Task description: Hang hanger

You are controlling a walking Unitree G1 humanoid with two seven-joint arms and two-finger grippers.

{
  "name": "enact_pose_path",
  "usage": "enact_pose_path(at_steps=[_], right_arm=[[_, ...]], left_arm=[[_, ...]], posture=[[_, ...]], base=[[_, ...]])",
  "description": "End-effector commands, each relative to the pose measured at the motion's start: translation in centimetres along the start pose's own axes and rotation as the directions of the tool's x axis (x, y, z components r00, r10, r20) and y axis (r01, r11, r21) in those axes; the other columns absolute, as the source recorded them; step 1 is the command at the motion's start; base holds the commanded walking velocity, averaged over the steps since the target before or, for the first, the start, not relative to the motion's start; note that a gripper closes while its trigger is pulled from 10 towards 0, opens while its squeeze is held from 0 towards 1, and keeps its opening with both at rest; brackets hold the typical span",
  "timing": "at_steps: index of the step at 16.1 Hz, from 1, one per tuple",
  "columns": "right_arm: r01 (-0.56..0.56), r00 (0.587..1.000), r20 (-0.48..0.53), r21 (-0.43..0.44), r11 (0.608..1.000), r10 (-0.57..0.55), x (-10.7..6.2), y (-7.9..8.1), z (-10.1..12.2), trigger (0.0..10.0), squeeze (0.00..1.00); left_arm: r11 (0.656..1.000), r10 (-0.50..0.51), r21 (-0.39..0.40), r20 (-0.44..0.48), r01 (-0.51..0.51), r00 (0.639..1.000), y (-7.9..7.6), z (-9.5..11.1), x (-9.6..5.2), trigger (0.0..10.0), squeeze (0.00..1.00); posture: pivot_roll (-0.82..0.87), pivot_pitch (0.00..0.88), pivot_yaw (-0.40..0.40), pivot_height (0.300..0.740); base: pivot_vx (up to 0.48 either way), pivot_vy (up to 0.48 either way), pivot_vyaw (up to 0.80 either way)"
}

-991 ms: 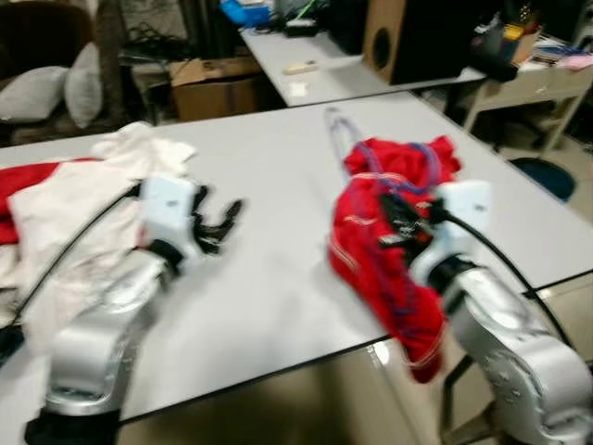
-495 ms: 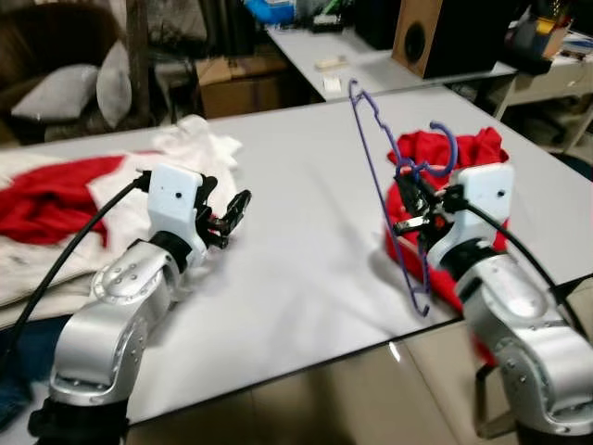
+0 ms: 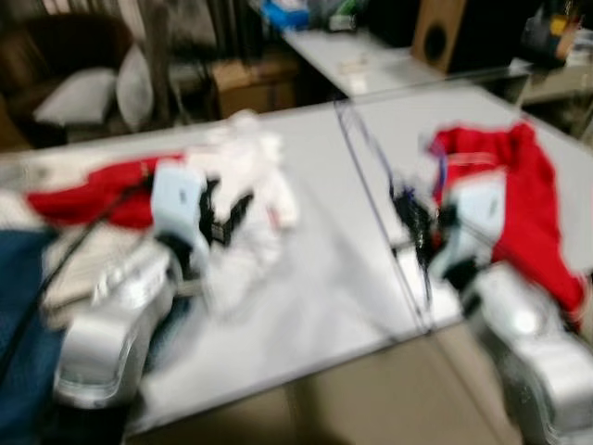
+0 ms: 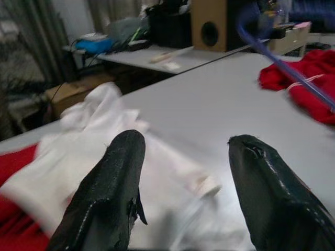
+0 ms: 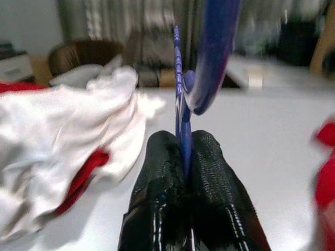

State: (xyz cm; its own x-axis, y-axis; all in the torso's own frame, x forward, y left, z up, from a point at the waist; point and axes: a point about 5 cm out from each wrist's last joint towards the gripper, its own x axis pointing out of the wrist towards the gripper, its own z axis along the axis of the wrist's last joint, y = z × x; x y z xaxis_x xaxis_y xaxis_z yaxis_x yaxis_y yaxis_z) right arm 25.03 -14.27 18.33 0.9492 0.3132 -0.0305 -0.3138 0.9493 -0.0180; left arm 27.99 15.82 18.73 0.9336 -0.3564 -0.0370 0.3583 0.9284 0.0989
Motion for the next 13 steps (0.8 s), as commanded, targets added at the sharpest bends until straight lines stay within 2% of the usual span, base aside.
enact_pose_path(at_steps=[1,3,5,6,7,8,10,13], right_arm=[[0.027,0.999,0.026,-0.008,1.000,-0.027,-0.1,-0.3,0.8,10.0,0.00],[0.078,0.997,-0.001,-0.022,0.997,-0.078,-0.1,-1.4,-0.1,10.0,0.00],[0.080,0.997,-0.002,-0.048,0.996,-0.080,-0.2,-2.1,-0.2,10.0,0.00],[0.072,0.997,0.005,-0.047,0.996,-0.072,-0.5,-2.5,0.2,10.0,0.00],[0.048,0.999,0.007,-0.057,0.997,-0.047,-0.7,-2.6,0.4,10.0,0.00],[0.027,1.000,0.000,-0.074,0.997,-0.027,-0.9,-2.7,0.3,10.0,0.00],[0.002,1.000,-0.014,-0.098,0.995,-0.004,-1.1,-2.9,0.0,10.0,0.00],[-0.007,1.000,-0.017,-0.090,0.996,0.005,-0.9,-2.5,-0.3,10.0,0.00]], left_arm=[[1.000,0.001,0.000,-0.003,-0.001,1.000,-0.4,-0.3,0.2,10.0,0.00],[0.997,0.041,-0.068,-0.010,-0.042,0.999,-0.9,-0.8,0.5,10.0,0.00],[0.999,0.011,-0.052,-0.041,-0.013,0.999,-1.1,-1.6,0.2,10.0,0.00],[1.000,0.023,-0.009,-0.080,-0.024,0.997,-0.2,-2.4,0.1,10.0,0.00],[0.999,0.043,0.034,-0.103,-0.040,0.994,0.4,-2.7,0.1,10.0,0.15],[0.995,0.074,0.078,-0.119,-0.065,0.990,1.0,-3.0,0.1,10.0,1.00],[0.974,0.110,0.212,-0.147,-0.077,0.983,1.8,-3.8,0.5,10.0,1.00],[0.964,0.088,0.260,-0.147,-0.048,0.985,1.7,-4.6,1.4,10.0,1.00]], posture=[[0.04,0.000,0.051,0.740],[0.05,0.000,0.036,0.740],[0.03,0.000,0.036,0.740],[0.02,0.000,0.034,0.740],[0.02,0.000,0.033,0.740],[0.01,0.000,0.032,0.740],[0.00,0.000,0.027,0.740],[0.01,0.000,0.020,0.740]], base=[[0.000,-0.480,0.00],[0.000,-0.240,0.00],[0.000,0.000,0.00],[0.000,0.000,0.00],[0.000,0.000,0.00],[0.000,0.000,0.00],[0.000,0.000,0.00],[0.000,0.000,0.00]])
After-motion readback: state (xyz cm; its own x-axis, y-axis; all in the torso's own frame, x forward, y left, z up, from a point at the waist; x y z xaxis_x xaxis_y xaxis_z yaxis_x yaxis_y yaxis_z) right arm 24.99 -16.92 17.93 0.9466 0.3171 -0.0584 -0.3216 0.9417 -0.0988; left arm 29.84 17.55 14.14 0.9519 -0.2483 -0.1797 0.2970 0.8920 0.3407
